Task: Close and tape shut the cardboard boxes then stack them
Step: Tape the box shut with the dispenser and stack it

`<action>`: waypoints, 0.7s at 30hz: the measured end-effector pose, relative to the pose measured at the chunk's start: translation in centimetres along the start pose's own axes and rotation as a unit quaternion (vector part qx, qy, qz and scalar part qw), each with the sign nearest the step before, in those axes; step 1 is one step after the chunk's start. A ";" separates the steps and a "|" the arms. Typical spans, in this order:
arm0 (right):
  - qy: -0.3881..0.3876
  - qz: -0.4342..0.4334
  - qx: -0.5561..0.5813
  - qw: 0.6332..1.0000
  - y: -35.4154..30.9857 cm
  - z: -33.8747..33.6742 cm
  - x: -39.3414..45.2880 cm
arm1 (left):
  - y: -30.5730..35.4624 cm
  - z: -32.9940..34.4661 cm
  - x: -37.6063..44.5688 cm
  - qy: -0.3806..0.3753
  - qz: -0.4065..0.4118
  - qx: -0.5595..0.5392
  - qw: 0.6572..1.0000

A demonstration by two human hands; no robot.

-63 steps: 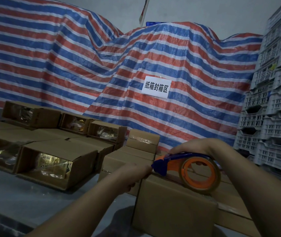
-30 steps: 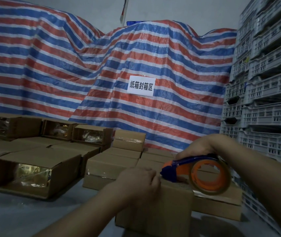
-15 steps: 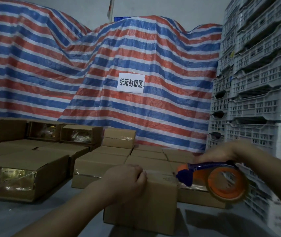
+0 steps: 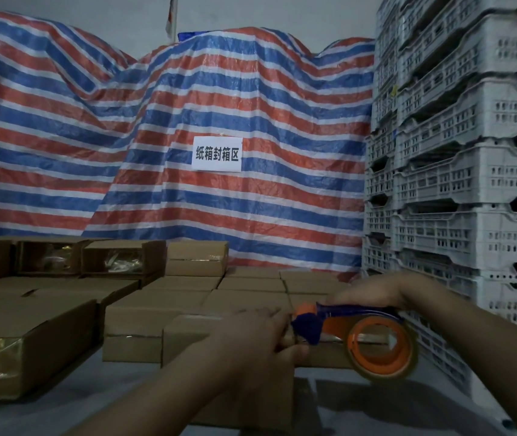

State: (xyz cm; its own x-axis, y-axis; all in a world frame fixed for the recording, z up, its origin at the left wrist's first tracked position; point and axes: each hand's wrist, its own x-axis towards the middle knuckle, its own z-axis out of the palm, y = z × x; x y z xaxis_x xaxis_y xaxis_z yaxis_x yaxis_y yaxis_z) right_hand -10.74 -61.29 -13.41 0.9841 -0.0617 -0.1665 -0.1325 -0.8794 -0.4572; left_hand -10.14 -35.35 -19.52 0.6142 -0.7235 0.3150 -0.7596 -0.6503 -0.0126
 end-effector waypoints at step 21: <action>0.219 -0.034 -0.496 0.840 -1.6 7.2 -4.7 | 0.2 0.1 -0.5 0.018 0.004 0.003 1.000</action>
State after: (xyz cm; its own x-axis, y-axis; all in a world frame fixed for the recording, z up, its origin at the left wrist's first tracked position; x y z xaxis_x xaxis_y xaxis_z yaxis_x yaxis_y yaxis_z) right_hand -16.05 -56.20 -18.21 0.9634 0.0277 0.2668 -0.1242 -0.8354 0.5354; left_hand -10.58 -35.08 -19.76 0.6006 -0.7198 0.3482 -0.7627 -0.6465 -0.0209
